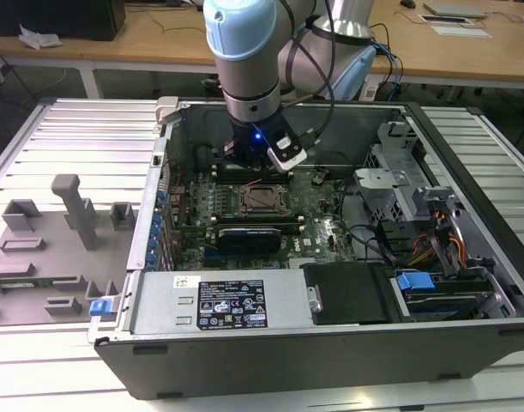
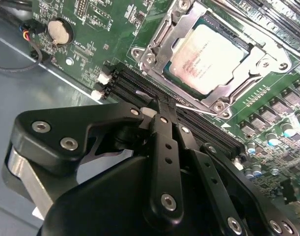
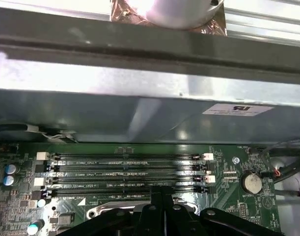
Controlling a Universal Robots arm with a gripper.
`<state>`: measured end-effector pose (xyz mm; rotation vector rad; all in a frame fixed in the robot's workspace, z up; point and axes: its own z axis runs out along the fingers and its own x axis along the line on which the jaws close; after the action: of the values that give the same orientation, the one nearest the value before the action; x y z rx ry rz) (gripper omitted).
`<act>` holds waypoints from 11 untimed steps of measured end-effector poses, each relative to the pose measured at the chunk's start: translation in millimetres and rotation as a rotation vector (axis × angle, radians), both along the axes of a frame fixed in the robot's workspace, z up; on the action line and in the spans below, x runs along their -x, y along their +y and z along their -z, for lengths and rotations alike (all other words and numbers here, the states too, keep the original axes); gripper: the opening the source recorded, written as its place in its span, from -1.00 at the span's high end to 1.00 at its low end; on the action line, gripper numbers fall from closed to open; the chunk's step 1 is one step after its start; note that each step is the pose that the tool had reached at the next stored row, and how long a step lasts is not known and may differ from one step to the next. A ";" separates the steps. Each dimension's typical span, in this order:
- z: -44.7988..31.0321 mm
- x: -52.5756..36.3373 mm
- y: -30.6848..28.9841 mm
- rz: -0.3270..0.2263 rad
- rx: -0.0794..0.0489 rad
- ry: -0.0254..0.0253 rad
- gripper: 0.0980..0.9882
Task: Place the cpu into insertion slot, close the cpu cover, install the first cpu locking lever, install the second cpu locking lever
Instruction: 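Install the first cpu locking lever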
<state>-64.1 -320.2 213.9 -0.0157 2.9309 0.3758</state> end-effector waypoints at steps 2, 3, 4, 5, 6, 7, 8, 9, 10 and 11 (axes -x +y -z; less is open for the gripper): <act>0.7 0.0 1.1 0.005 0.005 0.0000 0.98; 0.9 0.0 1.6 0.006 0.007 0.0000 0.98; 1.3 0.0 2.3 0.008 0.012 0.0000 0.98; 1.7 0.0 3.2 0.009 0.017 0.0000 0.98; 2.1 0.0 3.9 0.010 0.022 -0.0001 0.98; 2.5 0.0 4.5 0.011 0.028 -0.0002 0.98; 2.7 0.0 5.1 0.012 0.033 -0.0002 0.98; 3.0 0.0 5.9 0.013 0.038 -0.0002 0.98; 3.1 0.0 6.9 0.014 0.041 -0.0002 0.98; 3.2 0.0 9.0 0.015 0.044 -0.0002 0.98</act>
<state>-64.1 -311.2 210.7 0.0005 2.9368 0.3097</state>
